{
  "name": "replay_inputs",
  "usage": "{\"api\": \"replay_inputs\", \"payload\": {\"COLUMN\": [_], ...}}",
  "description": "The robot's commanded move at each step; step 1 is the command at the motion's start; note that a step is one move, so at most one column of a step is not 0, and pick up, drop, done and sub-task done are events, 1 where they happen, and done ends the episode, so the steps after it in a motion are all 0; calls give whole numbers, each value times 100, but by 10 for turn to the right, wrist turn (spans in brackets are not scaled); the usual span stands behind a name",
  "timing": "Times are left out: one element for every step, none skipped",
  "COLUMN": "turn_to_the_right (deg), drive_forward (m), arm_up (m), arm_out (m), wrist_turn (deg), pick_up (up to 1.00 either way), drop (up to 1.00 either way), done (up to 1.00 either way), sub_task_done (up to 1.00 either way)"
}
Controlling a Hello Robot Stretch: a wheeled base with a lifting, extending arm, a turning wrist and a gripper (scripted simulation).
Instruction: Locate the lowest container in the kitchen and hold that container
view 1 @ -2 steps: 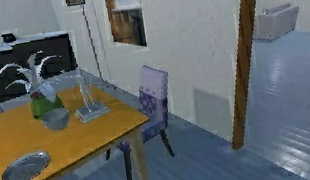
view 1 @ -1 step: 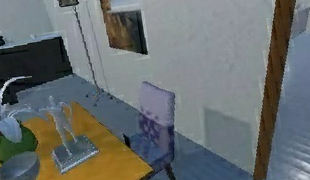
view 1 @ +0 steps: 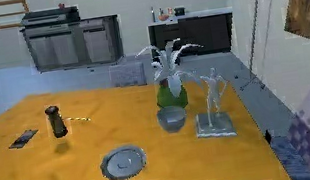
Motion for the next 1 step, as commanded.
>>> {"api": "replay_inputs", "payload": {"turn_to_the_right": [-450], "drive_forward": [0], "arm_up": [0], "arm_out": [0], "wrist_turn": [0], "pick_up": [0], "drop": [0], "done": [0], "sub_task_done": [0]}}
